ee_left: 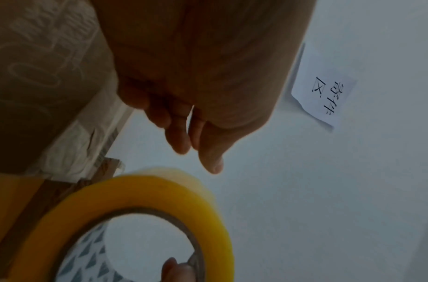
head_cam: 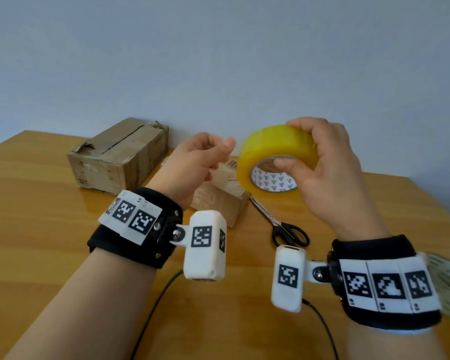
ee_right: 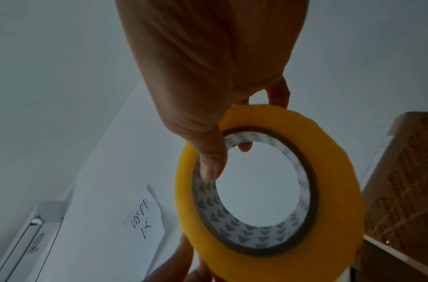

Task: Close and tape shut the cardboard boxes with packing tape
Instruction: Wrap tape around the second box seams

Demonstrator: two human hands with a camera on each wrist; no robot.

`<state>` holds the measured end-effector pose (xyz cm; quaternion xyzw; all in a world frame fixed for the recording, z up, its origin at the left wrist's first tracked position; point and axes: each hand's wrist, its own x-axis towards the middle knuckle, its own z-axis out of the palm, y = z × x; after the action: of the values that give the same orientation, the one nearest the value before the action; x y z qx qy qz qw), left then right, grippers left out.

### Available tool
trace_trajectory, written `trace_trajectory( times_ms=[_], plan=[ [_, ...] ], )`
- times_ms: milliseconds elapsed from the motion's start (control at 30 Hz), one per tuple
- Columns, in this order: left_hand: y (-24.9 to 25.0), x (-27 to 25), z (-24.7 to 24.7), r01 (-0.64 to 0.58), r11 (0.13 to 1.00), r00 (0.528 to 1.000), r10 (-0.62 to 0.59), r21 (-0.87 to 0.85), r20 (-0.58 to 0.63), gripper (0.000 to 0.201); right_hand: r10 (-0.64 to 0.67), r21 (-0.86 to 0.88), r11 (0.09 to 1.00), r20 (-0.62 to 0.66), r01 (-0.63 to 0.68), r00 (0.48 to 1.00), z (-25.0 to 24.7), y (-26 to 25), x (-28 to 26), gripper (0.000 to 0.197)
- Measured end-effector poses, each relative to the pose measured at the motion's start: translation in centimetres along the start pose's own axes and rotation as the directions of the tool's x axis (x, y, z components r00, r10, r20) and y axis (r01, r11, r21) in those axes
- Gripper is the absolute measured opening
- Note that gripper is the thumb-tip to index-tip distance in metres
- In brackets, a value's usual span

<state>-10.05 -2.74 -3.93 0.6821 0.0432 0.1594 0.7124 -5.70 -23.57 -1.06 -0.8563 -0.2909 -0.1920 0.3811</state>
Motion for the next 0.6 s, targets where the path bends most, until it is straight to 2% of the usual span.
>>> trace_trajectory(
  times_ms=[33,100,200,267,400,500,533,567,600],
  plan=[
    [0.2,-0.1,0.1,-0.036,0.999,0.999,0.036,-0.014,0.019,0.017,0.006,0.010,1.000,0.008,-0.006,1.000,-0.1,0.1,0.0,0.051],
    [0.5,-0.4,0.2,-0.069,0.995,0.991,0.077,-0.074,0.113,0.032,0.013,0.038,0.999,0.011,-0.013,1.000,-0.2,0.1,0.0,0.050],
    [1.0,-1.0,0.5,-0.053,0.988,0.955,0.093,-0.147,0.283,0.046,0.007,0.065,0.998,0.014,-0.008,1.000,0.1,0.2,0.1,0.048],
    [1.3,-1.4,0.6,-0.026,0.983,0.939,0.086,-0.182,0.333,0.048,0.012,0.086,0.996,0.028,-0.014,1.000,0.5,0.2,0.1,0.048],
    [1.5,-1.5,0.7,-0.004,0.959,0.944,0.097,-0.282,0.316,0.058,0.083,0.106,0.991,0.021,-0.085,0.996,1.1,0.4,0.1,0.047],
    [1.3,-1.3,1.1,-0.068,0.955,0.944,0.155,-0.288,0.291,0.073,0.117,0.081,0.990,-0.062,-0.112,0.991,0.7,0.0,0.2,0.026],
    [1.2,-1.2,1.3,-0.093,0.954,0.943,0.177,-0.286,0.282,0.077,0.127,0.109,0.986,-0.043,-0.122,0.991,0.5,-0.2,0.1,0.018],
    [1.1,-1.3,1.6,-0.114,0.952,0.941,0.195,-0.283,0.275,0.080,0.136,0.163,0.977,0.022,-0.137,0.991,0.5,-0.4,0.0,0.017],
    [1.1,-1.3,1.7,-0.130,0.951,0.940,0.208,-0.280,0.269,0.081,0.132,0.219,0.963,0.114,-0.155,0.985,0.5,-0.7,-0.2,0.027]
  ],
)
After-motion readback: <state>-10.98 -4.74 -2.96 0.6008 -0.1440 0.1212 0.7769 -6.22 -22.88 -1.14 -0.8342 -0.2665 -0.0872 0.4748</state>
